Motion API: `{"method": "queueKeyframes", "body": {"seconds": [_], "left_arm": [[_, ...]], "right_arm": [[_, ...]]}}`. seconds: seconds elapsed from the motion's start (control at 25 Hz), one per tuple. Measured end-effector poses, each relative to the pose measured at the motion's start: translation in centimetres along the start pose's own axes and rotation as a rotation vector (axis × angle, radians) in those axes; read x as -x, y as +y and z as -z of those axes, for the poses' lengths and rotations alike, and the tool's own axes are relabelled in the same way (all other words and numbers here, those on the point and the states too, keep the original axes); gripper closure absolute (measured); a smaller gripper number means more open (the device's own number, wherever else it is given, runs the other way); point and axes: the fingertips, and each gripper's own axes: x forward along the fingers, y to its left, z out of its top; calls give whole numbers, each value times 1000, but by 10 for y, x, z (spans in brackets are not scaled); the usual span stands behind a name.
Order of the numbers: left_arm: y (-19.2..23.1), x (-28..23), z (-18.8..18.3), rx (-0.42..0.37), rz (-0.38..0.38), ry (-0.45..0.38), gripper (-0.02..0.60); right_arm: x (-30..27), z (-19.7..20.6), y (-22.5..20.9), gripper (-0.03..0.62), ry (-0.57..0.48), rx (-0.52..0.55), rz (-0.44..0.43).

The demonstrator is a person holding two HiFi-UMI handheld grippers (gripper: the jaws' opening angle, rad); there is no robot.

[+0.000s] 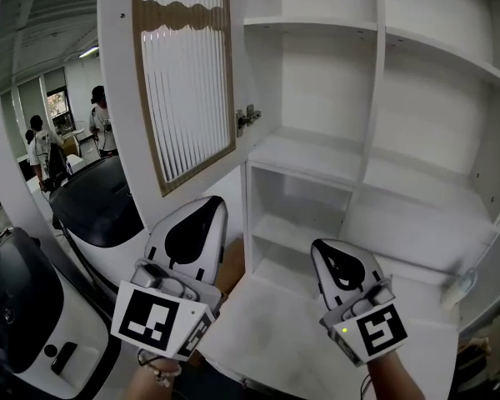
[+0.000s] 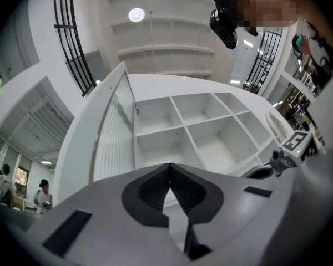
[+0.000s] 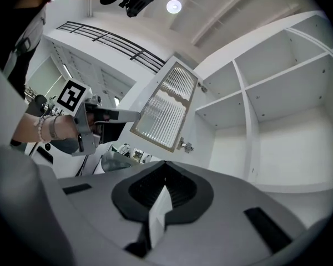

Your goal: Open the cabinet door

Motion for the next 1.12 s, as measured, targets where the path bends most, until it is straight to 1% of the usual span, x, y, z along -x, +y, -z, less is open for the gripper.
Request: {"method": "queueKeyframes", "body": {"seconds": [0.2,0.4,0.52,0.68,0.96,1.12], "left_arm": [[-41,-16,36,43,90,18,583],[-82,-23,76,90,149,102,583],[-103,-26,95,123,181,127,583],[-131,-29,116,158,226,154,583],[-166,-27,145,208,271,197,583],[-177,-25,160,212,277,220,583]], "right_arm": [[17,19,-8,594,38,-23,51],[38,46,-21,594,102,-60,118],[49,60,-24,594,131,-94,135],[61,71,-27,594,127,-84,162],[83,97,-28,594,170,-127,209],[90,109,-29,595,184,-150,226]]}}
